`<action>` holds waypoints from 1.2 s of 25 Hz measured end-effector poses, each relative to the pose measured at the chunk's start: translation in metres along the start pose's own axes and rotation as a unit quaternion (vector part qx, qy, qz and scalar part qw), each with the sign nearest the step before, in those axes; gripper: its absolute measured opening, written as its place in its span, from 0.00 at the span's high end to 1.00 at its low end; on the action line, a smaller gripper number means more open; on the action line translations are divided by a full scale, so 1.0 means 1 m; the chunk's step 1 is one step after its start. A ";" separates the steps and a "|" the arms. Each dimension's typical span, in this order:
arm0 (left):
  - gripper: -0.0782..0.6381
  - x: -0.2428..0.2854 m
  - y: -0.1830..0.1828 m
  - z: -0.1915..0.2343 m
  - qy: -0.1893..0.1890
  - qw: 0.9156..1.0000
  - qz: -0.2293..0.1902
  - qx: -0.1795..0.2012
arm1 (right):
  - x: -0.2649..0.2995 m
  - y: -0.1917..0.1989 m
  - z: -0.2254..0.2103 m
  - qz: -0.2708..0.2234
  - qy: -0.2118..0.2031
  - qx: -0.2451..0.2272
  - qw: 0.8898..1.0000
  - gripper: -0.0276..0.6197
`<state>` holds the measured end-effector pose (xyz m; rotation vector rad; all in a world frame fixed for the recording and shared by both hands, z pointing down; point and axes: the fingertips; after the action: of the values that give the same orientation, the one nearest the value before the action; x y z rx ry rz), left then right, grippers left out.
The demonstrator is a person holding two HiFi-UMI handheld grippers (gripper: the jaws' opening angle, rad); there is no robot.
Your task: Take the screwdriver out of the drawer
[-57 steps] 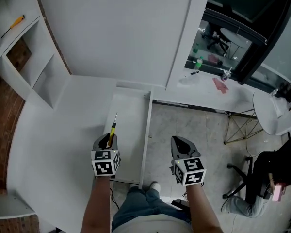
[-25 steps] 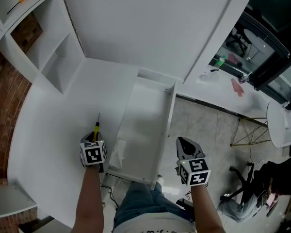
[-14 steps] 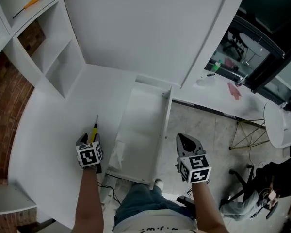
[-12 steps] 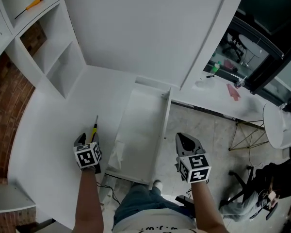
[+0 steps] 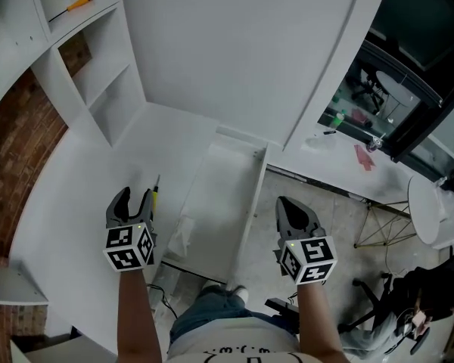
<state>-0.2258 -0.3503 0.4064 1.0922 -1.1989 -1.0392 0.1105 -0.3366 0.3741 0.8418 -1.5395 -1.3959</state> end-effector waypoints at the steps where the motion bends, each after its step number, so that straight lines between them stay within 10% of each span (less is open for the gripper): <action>1: 0.57 -0.004 -0.010 -0.007 0.010 1.000 -0.018 0.005 | -0.001 -0.007 0.002 -0.009 -0.003 -0.003 1.000 0.94; 9: 0.87 -0.034 -0.069 -0.053 0.043 0.991 -0.110 0.069 | -0.013 -0.072 0.010 -0.103 -0.020 -0.029 0.994 0.94; 30: 0.87 -0.055 -0.150 -0.106 0.092 0.969 -0.219 0.066 | -0.034 -0.125 0.014 -0.177 -0.009 -0.110 0.978 0.94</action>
<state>-0.1295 -0.3138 0.2445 1.5696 -0.9053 -1.1693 0.1021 -0.3179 0.2453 1.0001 -1.2573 -1.7967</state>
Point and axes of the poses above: the fingertips, and each gripper's own axes: x forward along the fingers, z to its left, y out of its underside, and after that the axes turned 7 degrees about -z, right-handed
